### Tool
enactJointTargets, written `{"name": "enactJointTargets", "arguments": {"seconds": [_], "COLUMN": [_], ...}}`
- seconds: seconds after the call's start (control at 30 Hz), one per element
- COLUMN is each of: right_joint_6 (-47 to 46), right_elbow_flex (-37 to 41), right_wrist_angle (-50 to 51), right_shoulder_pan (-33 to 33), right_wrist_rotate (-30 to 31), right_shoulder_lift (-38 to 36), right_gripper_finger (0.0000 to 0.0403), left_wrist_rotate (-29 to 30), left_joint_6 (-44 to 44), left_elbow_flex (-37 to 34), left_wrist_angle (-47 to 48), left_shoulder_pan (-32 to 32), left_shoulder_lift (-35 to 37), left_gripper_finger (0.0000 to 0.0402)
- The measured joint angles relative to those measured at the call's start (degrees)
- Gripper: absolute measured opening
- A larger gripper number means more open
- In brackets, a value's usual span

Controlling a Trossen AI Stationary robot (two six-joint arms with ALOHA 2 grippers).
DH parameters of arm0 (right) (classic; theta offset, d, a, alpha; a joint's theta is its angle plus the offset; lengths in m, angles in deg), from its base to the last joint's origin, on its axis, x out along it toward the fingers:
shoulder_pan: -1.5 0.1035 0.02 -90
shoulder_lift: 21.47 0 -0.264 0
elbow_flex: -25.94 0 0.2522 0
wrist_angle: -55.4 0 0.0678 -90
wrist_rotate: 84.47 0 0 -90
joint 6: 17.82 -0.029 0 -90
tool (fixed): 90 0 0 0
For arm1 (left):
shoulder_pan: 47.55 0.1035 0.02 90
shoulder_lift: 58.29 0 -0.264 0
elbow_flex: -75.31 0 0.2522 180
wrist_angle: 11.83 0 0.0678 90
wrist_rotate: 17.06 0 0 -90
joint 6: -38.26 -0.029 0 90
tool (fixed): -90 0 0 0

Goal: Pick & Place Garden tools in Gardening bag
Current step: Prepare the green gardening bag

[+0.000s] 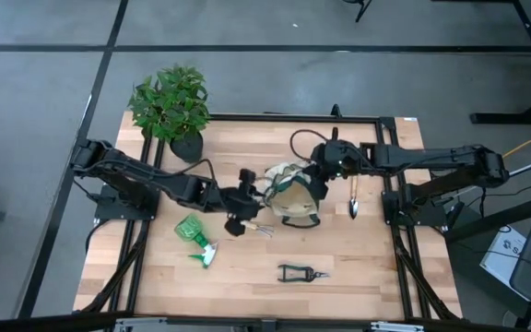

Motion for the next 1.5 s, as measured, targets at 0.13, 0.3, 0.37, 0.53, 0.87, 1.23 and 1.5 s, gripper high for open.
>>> {"name": "enactJointTargets", "arguments": {"seconds": [0.13, 0.3, 0.37, 0.53, 0.87, 1.23, 1.5], "right_joint_6": [0.1, 0.1, 0.1, 0.1, 0.1, 0.1, 0.1], "right_elbow_flex": [0.0, 0.0, 0.0, 0.0, 0.0, 0.0, 0.0], "right_wrist_angle": [-1.5, -5.5, -7.3, -9.7, -10.1, -10.0, -11.1], "right_shoulder_pan": [-2.3, -5.0, -5.7, -6.6, -7.1, -10.4, -10.5], "right_wrist_rotate": [-1.2, -7.7, -9.7, -13.1, -15.0, -18.5, -20.7], "right_shoulder_lift": [0.0, 0.0, 0.0, 0.0, 0.0, 0.0, 0.0], "right_gripper_finger": [0.0001, 0.0001, 0.0001, 0.0001, 0.0001, 0.0001, 0.0001], "left_wrist_rotate": [6.4, 8.7, 8.5, 12.5, 21.0, 29.7, 30.7], "left_joint_6": [-9.0, -16.7, -18.7, -26.5, -37.6, -41.4, -38.1], "left_elbow_flex": [0.0, 0.0, 0.0, 0.0, 0.0, 0.0, 0.0], "left_wrist_angle": [-1.0, -1.3, -0.9, -1.1, -1.2, -1.0, -1.9], "left_shoulder_pan": [-2.6, -4.3, -4.4, -4.3, -5.0, -8.4, -7.7], "left_shoulder_lift": [0.0, -0.3, -1.0, -4.2, -10.5, -11.4, -11.4], "left_gripper_finger": [0.0191, 0.0218, 0.0223, 0.0221, 0.0215, 0.0202, 0.0202]}}
